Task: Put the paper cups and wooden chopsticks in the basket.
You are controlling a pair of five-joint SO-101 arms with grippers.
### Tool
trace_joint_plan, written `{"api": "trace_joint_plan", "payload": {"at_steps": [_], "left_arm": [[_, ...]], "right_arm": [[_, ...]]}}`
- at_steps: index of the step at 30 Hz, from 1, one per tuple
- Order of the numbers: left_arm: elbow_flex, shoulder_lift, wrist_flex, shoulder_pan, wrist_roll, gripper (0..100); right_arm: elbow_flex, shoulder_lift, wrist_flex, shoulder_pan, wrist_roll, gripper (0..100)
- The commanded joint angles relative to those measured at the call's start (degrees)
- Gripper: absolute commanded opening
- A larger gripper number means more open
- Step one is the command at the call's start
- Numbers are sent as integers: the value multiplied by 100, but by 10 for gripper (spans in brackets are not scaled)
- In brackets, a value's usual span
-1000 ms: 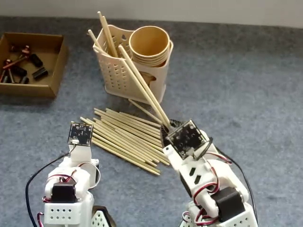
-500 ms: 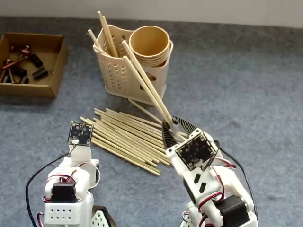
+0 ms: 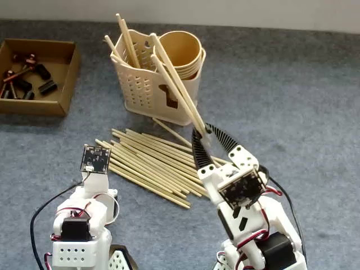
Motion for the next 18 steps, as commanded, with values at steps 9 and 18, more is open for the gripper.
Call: {"api": "trace_joint_plan", "payload": {"at_steps": [9,18], "left_arm": [[110,-22,44,31,-26,6],[110,-22,44,31,-26,6]], "right_arm": [[-92,48,-1156,31,-62,5],[-303,787,-1490,31,-62,5]]}}
